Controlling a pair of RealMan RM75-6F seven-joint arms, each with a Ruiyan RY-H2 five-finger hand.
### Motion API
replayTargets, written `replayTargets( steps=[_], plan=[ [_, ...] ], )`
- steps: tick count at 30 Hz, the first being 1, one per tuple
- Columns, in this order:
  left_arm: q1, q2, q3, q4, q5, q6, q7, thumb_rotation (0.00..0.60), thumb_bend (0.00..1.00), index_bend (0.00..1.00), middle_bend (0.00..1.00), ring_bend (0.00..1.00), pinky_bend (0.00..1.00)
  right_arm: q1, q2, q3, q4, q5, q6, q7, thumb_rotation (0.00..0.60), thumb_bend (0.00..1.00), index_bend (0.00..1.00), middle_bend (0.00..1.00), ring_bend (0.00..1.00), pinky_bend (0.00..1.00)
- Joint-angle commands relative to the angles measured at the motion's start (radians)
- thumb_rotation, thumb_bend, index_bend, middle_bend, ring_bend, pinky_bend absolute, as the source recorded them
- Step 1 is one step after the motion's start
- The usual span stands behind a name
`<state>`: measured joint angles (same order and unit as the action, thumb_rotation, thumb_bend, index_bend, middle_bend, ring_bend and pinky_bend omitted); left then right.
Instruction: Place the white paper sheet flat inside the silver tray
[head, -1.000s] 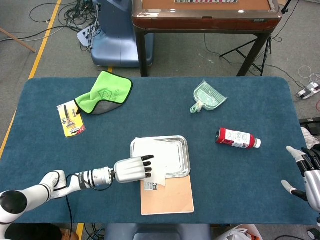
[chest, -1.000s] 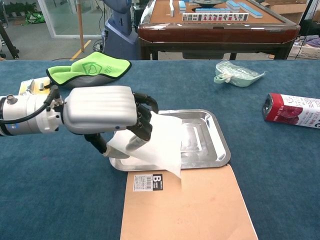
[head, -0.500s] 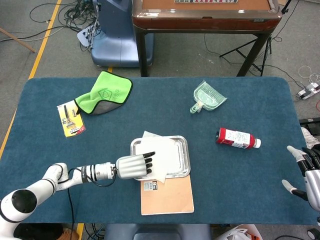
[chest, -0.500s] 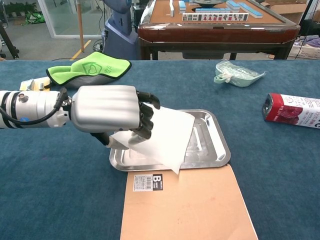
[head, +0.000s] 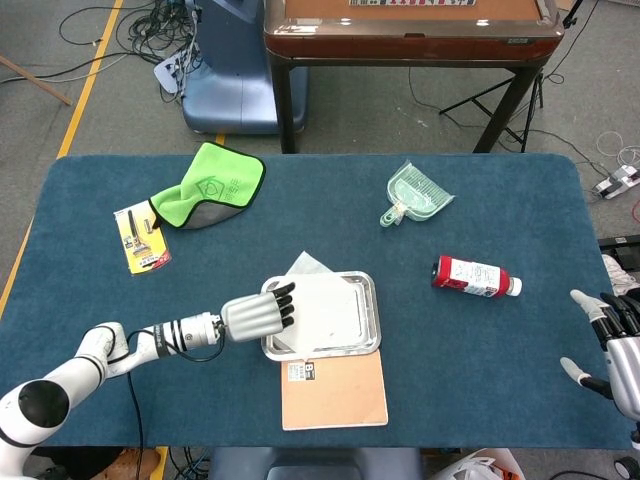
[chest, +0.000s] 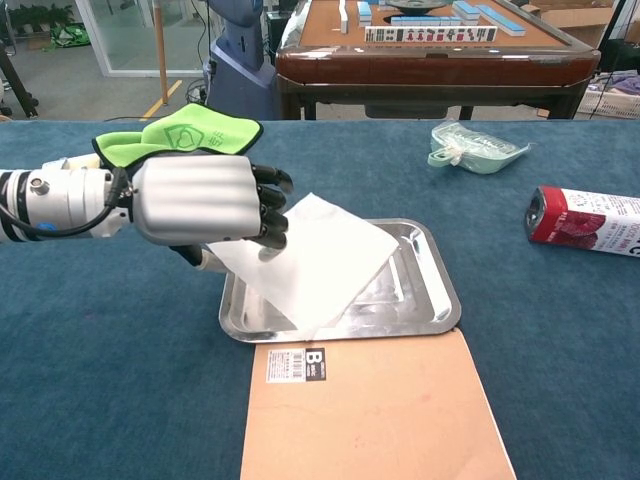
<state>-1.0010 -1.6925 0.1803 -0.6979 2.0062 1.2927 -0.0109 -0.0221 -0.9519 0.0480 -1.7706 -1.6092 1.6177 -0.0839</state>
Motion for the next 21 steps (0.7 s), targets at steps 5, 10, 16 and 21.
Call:
replayTargets(
  steps=[5,10,16,21],
  plan=[
    [0.030,0.028,-0.051,-0.096,-0.105,-0.119,0.156,0.600,0.25,0.21,0.33,0.30,0.17,0.006,-0.002,0.002,-0.001,0.001,-0.007,-0.002,0.600,0.11,0.17,0.25,0.14,0.17],
    [0.050,0.049,-0.089,-0.158,-0.172,-0.171,0.253,0.600,0.25,0.13,0.31,0.30,0.17,0.008,-0.002,0.003,-0.001,0.003,-0.009,-0.001,0.600,0.11,0.17,0.25,0.14,0.17],
    [0.062,0.045,-0.133,-0.181,-0.243,-0.225,0.333,0.600,0.25,0.07,0.30,0.30,0.17,0.009,-0.002,0.004,-0.002,0.002,-0.010,-0.002,0.600,0.11,0.17,0.25,0.14,0.17],
    [0.081,0.046,-0.171,-0.227,-0.310,-0.256,0.405,0.600,0.24,0.00,0.29,0.30,0.17,0.009,-0.002,0.002,-0.002,0.004,-0.010,-0.002,0.600,0.11,0.17,0.25,0.14,0.17]
  ],
)
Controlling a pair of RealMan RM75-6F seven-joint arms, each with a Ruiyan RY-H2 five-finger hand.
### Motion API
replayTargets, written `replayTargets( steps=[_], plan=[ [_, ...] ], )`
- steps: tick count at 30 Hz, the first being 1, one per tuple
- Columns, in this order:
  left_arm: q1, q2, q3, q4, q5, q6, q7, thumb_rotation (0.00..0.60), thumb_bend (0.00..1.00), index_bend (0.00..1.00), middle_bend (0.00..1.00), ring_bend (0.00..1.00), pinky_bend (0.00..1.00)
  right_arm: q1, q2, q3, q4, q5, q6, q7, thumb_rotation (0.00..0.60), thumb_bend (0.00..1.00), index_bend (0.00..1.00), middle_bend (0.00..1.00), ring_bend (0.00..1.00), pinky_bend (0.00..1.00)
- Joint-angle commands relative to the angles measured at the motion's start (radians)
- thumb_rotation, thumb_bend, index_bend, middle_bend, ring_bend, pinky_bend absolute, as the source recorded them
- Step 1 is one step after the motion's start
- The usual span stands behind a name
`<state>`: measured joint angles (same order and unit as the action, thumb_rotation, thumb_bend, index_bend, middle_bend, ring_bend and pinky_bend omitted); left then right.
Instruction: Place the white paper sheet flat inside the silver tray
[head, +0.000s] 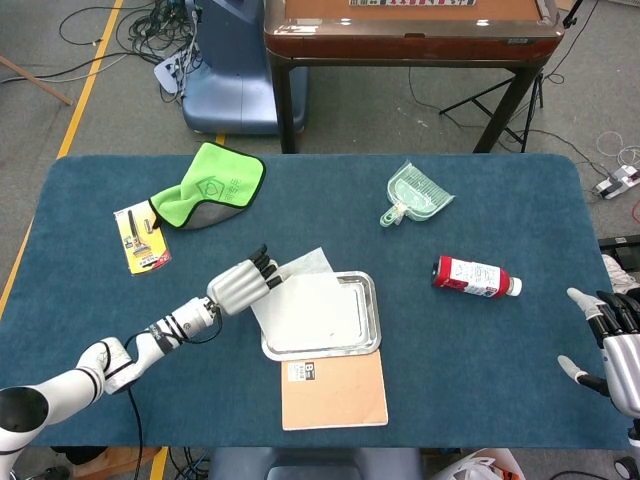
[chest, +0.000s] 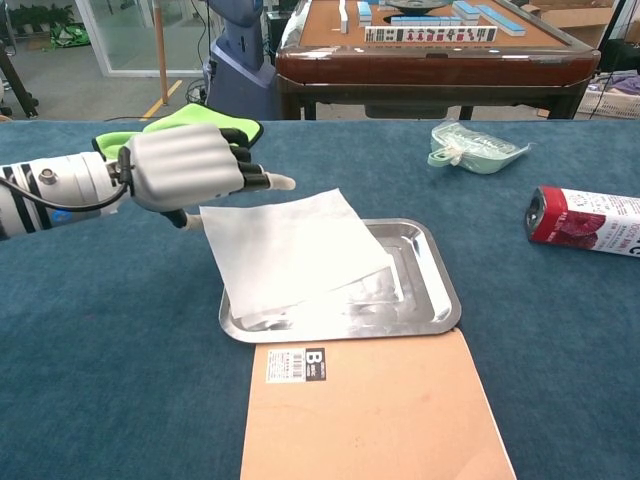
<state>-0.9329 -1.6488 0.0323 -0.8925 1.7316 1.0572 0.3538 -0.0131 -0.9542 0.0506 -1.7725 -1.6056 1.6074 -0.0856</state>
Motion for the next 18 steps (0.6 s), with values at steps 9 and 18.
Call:
replayTargets(
  steps=[9,18],
  plan=[
    [0.040,-0.010,-0.085,-0.094,-0.142,-0.060,0.198,0.600,0.16,0.00,0.18,0.14,0.15,-0.002,0.000,-0.001,0.000,-0.002,0.005,0.001,0.600,0.11,0.17,0.25,0.14,0.17],
    [0.073,0.049,-0.118,-0.225,-0.230,-0.070,0.321,0.600,0.13,0.00,0.04,0.01,0.09,-0.003,-0.002,-0.001,0.005,-0.002,0.009,0.007,0.600,0.11,0.17,0.25,0.14,0.17]
  ],
)
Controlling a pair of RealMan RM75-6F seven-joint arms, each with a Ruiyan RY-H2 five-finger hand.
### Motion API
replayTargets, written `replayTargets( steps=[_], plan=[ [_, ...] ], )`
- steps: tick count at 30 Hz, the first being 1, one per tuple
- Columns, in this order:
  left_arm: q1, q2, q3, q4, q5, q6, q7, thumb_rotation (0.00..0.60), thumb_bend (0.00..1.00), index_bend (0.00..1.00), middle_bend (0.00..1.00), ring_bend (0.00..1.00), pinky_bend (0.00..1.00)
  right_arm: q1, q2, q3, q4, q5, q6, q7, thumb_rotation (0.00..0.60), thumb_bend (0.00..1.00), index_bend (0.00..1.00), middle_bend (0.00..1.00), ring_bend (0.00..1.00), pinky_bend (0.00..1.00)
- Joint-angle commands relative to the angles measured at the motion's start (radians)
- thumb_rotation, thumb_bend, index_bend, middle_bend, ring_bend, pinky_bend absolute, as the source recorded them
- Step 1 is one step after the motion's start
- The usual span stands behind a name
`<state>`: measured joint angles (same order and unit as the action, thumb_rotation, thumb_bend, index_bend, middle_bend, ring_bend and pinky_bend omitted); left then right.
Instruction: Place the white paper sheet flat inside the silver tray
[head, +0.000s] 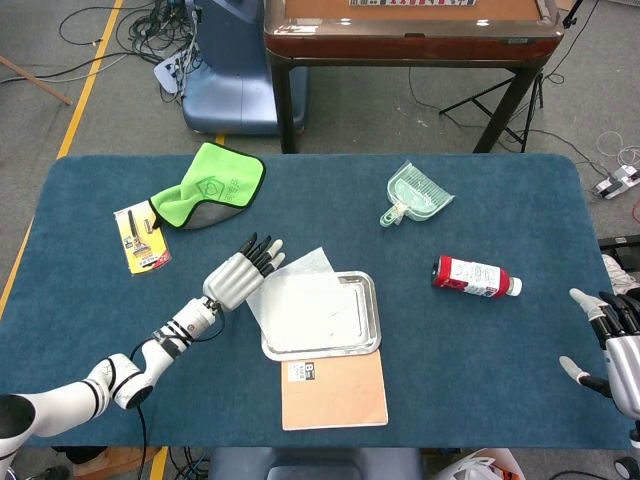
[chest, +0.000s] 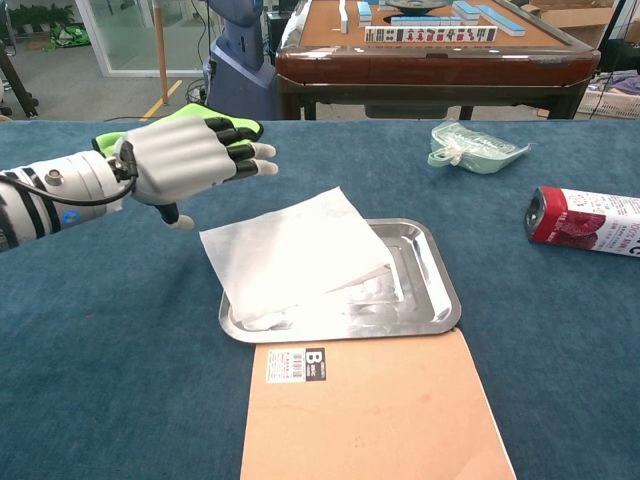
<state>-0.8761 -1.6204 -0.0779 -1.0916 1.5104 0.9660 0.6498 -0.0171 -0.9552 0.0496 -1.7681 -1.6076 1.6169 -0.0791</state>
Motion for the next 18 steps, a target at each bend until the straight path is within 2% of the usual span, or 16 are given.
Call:
replayTargets(
  steps=[1,3,6,8,10,12,15,18],
  plan=[
    [0.020,0.026,-0.005,-0.028,0.003,0.040,0.027,0.600,0.13,0.00,0.05,0.02,0.10,0.001,-0.001,0.000,0.002,0.001,-0.002,0.001,0.600,0.11,0.17,0.25,0.14,0.17],
    [0.028,0.037,-0.002,-0.034,0.021,0.072,0.013,0.600,0.13,0.00,0.06,0.07,0.10,0.003,-0.002,0.001,0.002,0.000,-0.004,0.001,0.600,0.11,0.17,0.25,0.14,0.17],
    [0.039,0.055,-0.009,-0.065,0.030,0.110,-0.057,0.600,0.13,0.00,0.15,0.17,0.14,0.007,-0.003,0.002,0.002,0.000,-0.008,0.000,0.600,0.11,0.17,0.25,0.14,0.17],
    [0.039,0.071,-0.014,-0.097,0.042,0.128,-0.121,0.600,0.13,0.03,0.27,0.28,0.25,0.008,-0.003,0.002,0.001,0.001,-0.011,-0.001,0.600,0.11,0.17,0.25,0.14,0.17],
    [0.033,0.090,-0.014,-0.127,0.051,0.124,-0.172,0.600,0.13,0.08,0.44,0.43,0.41,0.009,-0.003,0.002,-0.001,0.004,-0.014,-0.004,0.600,0.11,0.17,0.25,0.14,0.17],
    [0.027,0.101,-0.018,-0.156,0.045,0.108,-0.203,0.600,0.13,0.13,0.64,0.62,0.60,0.010,-0.003,0.002,-0.003,0.005,-0.016,-0.007,0.600,0.11,0.17,0.25,0.14,0.17],
    [0.010,0.116,-0.018,-0.197,0.026,0.053,-0.259,0.600,0.14,0.17,0.88,0.88,0.84,0.009,-0.002,0.002,-0.005,0.007,-0.016,-0.009,0.600,0.11,0.17,0.25,0.14,0.17],
    [-0.006,0.133,-0.021,-0.243,-0.014,-0.019,-0.285,0.600,0.19,0.17,0.98,0.98,0.96,0.009,-0.002,0.002,-0.005,0.011,-0.018,-0.010,0.600,0.11,0.17,0.25,0.14,0.17]
  ],
)
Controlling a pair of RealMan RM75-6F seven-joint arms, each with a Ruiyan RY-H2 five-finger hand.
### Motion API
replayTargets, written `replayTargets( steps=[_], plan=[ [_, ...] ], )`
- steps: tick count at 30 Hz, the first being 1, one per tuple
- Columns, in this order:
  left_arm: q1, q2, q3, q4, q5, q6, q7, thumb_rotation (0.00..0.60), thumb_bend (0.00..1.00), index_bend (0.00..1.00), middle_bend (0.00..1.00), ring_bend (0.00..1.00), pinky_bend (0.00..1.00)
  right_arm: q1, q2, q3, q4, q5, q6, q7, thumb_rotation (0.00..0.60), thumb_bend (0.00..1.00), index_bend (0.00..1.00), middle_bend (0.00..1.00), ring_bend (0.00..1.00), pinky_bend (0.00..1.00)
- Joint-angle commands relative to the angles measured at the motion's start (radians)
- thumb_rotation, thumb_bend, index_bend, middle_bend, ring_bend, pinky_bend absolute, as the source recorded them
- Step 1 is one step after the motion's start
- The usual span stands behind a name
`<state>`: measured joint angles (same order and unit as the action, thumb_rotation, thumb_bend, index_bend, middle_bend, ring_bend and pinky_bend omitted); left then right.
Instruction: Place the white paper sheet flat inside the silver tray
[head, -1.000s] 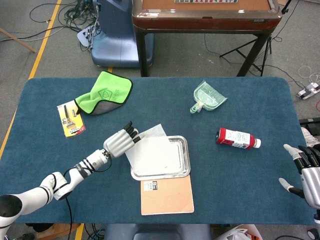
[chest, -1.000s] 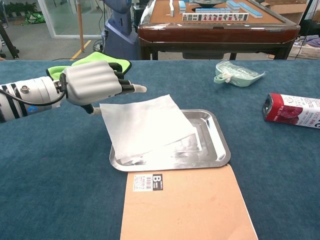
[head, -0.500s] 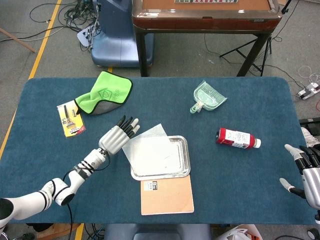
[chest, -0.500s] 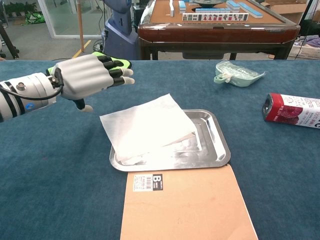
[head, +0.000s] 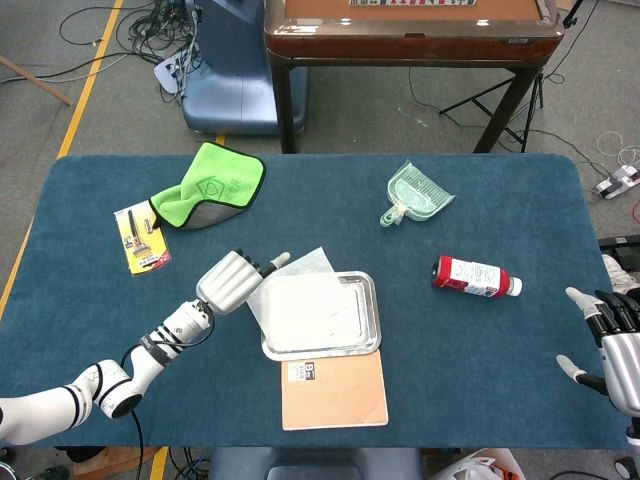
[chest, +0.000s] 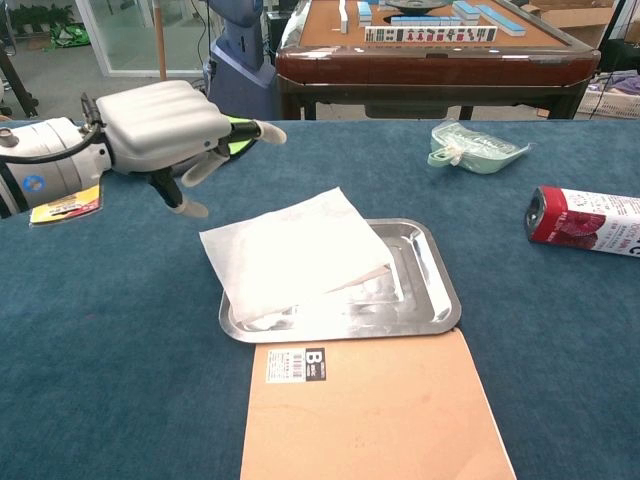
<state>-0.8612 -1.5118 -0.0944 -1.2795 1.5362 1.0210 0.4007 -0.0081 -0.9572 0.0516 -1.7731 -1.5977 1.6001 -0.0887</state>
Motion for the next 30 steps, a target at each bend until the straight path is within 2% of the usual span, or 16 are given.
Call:
replayTargets(
  steps=[1,5,7,10,21,30],
  plan=[
    [-0.026,0.030,-0.007,-0.076,-0.062,-0.102,-0.043,0.600,0.21,0.17,1.00,1.00,0.99,0.000,0.000,0.000,0.000,0.003,-0.001,0.000,0.600,0.11,0.17,0.25,0.14,0.17],
    [-0.047,0.052,-0.018,-0.145,-0.142,-0.196,-0.051,0.576,0.28,0.12,1.00,1.00,1.00,0.002,-0.001,0.002,0.003,0.006,-0.004,0.003,0.600,0.11,0.17,0.25,0.14,0.17],
    [-0.058,0.058,-0.019,-0.165,-0.171,-0.234,-0.042,0.475,0.30,0.10,1.00,1.00,1.00,0.003,-0.002,0.002,0.005,0.009,-0.007,0.004,0.600,0.11,0.17,0.25,0.14,0.17],
    [-0.081,0.065,-0.022,-0.205,-0.254,-0.312,-0.034,0.393,0.31,0.08,1.00,1.00,1.00,0.006,-0.005,0.003,0.009,0.010,-0.011,0.008,0.600,0.11,0.17,0.25,0.14,0.17],
    [-0.162,0.021,-0.032,-0.224,-0.493,-0.387,0.074,0.358,0.31,0.07,1.00,1.00,1.00,0.004,-0.006,0.003,0.022,0.016,-0.009,0.023,0.600,0.11,0.17,0.25,0.14,0.17],
    [-0.249,-0.031,-0.006,-0.187,-0.707,-0.383,0.173,0.350,0.31,0.07,1.00,1.00,1.00,0.006,-0.006,0.004,0.024,0.021,-0.013,0.026,0.600,0.11,0.17,0.25,0.14,0.17]
  ],
)
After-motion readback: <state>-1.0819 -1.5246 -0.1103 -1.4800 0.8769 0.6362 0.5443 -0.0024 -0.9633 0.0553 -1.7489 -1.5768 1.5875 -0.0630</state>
